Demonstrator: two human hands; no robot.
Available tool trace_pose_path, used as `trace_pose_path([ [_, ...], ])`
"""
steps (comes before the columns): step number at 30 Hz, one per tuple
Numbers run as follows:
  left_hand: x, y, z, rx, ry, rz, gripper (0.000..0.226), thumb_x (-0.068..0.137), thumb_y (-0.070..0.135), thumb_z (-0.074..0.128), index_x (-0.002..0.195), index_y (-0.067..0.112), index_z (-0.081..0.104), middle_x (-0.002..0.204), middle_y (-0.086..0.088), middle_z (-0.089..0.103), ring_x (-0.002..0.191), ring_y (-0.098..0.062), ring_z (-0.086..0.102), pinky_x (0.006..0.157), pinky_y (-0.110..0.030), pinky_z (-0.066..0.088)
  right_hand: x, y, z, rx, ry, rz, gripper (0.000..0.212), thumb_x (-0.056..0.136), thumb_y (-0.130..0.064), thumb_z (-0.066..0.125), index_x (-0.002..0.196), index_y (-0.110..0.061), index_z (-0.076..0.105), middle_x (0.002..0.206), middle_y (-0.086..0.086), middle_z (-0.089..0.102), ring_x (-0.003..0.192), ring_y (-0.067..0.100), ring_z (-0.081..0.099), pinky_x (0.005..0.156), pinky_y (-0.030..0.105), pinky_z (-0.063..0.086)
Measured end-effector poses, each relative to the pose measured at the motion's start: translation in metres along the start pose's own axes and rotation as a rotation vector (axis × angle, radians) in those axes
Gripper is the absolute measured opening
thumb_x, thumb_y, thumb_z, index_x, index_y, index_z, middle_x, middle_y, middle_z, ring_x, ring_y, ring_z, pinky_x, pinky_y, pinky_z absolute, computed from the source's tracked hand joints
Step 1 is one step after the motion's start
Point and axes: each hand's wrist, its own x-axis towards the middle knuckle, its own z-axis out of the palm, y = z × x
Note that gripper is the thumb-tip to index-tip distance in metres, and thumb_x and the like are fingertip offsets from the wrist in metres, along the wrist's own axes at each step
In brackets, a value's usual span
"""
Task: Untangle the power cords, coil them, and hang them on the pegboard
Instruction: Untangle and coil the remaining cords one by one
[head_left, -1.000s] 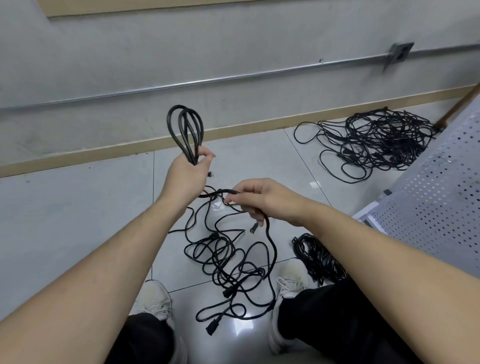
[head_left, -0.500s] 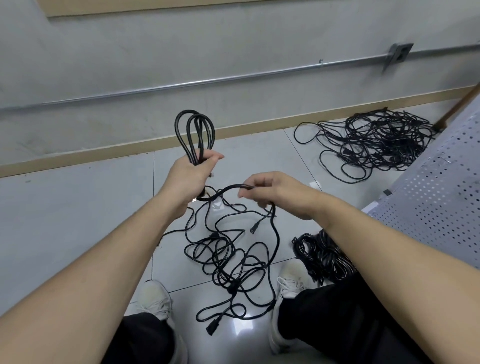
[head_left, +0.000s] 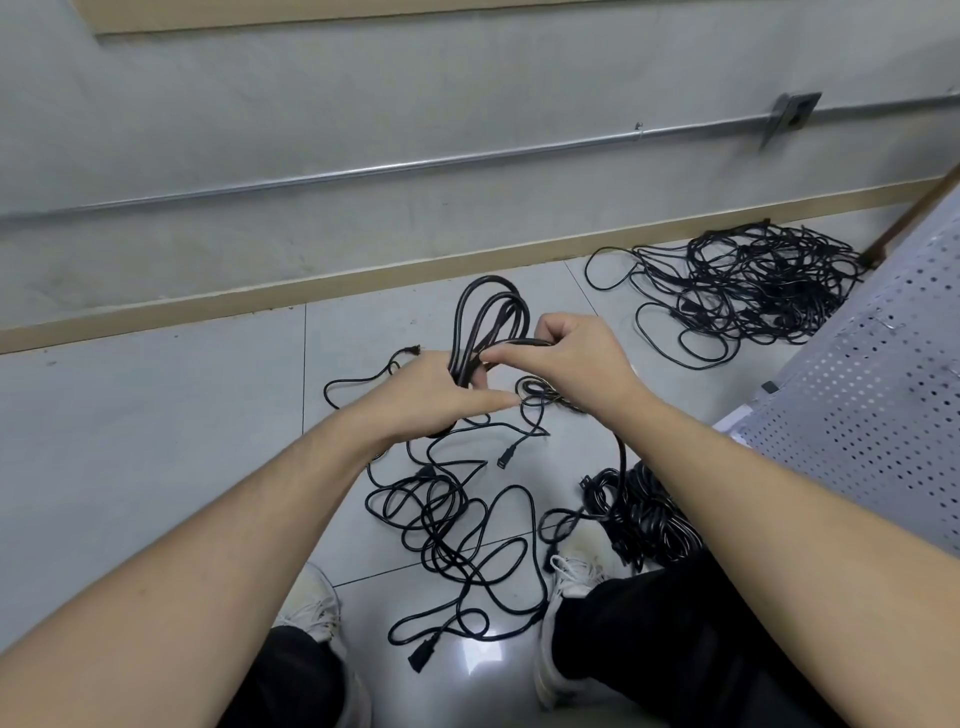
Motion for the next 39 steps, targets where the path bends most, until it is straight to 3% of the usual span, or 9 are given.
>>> trace_pose_path([
  [3,0.002,-0.004,0.003,0.098,0.065,-0.055,0.037,0.100,0.045,0.057,0.071,0.024,0.046,0.061,0.012,0.045,0.061,-0.012,0.042,0.060,-0.031,0.032,0.002,-0.001,-0.003,0.049,-0.097,0.048,0.054,0.072,-0.043,0.090,0.067,-0.017,0.044,0.058,0.002,0.031,0.047,0.015,0.023,0.041,0.021,0.021],
  [9,0.001,-0.016,-0.005,-0.015,0.105,-0.126,0.041,0.102,0.055,0.048,0.081,0.020,0.049,0.074,-0.002,0.044,0.065,-0.019,0.039,0.060,-0.032,0.029,0.005,0.004,-0.020,-0.064,-0.367,0.114,0.047,0.089,-0.042,0.076,0.062,-0.018,0.045,0.051,0.001,0.043,0.045,0.015,0.037,0.046,0.024,0.033],
  [15,0.002,-0.010,-0.003,-0.002,0.072,-0.126,0.053,0.101,0.058,0.046,0.064,0.020,0.045,0.053,0.009,0.046,0.045,-0.011,0.036,0.047,-0.026,0.026,0.007,0.000,-0.025,0.216,-0.160,0.008,0.041,0.088,-0.037,0.077,0.056,-0.023,0.055,0.061,0.002,0.042,0.056,0.015,0.034,0.055,0.030,0.028],
  [19,-0.001,-0.002,0.009,-0.104,-0.078,0.019,0.059,0.099,0.061,0.047,0.054,0.022,0.047,0.067,-0.001,0.055,0.058,-0.017,0.044,0.062,-0.031,0.036,0.011,0.001,-0.016,0.353,0.015,-0.043,0.034,0.093,-0.035,0.072,0.064,-0.026,0.059,0.078,-0.013,0.063,0.079,0.008,0.057,0.090,0.035,0.046],
  [22,-0.006,0.008,0.016,-0.154,-0.136,0.115,0.054,0.108,0.039,0.045,0.060,0.016,0.048,0.071,0.000,0.058,0.052,-0.011,0.043,0.053,-0.019,0.037,0.010,0.001,-0.008,0.409,0.039,-0.012,0.030,0.095,-0.044,0.067,0.069,-0.031,0.059,0.093,-0.010,0.067,0.097,0.010,0.067,0.103,0.052,0.051],
  [25,-0.014,0.012,0.014,-0.186,-0.182,0.152,0.048,0.109,0.030,0.043,0.068,0.005,0.048,0.073,0.000,0.057,0.048,-0.010,0.042,0.042,-0.010,0.032,0.006,-0.003,-0.005,0.433,0.024,-0.034,0.026,0.101,-0.038,0.062,0.086,-0.022,0.048,0.090,0.004,0.066,0.091,0.020,0.074,0.088,0.052,0.059],
  [29,-0.021,0.004,0.014,-0.255,-0.205,0.160,0.050,0.108,0.034,0.048,0.064,0.009,0.051,0.073,-0.001,0.059,0.052,-0.018,0.043,0.048,-0.017,0.037,0.003,-0.005,-0.001,0.534,-0.020,0.046,0.031,0.099,-0.030,0.065,0.103,-0.019,0.036,0.065,0.003,0.055,0.060,0.020,0.062,0.076,0.048,0.062],
  [33,-0.019,0.000,0.015,-0.379,-0.108,0.138,0.044,0.094,0.043,0.052,0.056,0.019,0.051,0.076,0.000,0.063,0.055,-0.017,0.044,0.053,-0.025,0.040,0.004,-0.012,-0.003,0.634,-0.059,0.090,0.020,0.098,-0.024,0.068,0.104,-0.016,0.052,0.060,0.004,0.055,0.053,0.019,0.058,0.069,0.042,0.061],
  [39,-0.013,0.005,0.028,-0.409,0.000,0.116,0.044,0.095,0.038,0.063,0.054,0.024,0.056,0.096,0.005,0.070,0.087,-0.008,0.064,0.078,-0.024,0.043,0.005,-0.020,-0.003,0.993,-0.089,0.142,0.016,0.102,-0.016,0.058,0.091,-0.024,0.049,0.053,-0.008,0.028,0.041,0.005,0.021,0.036,0.016,0.024],
])
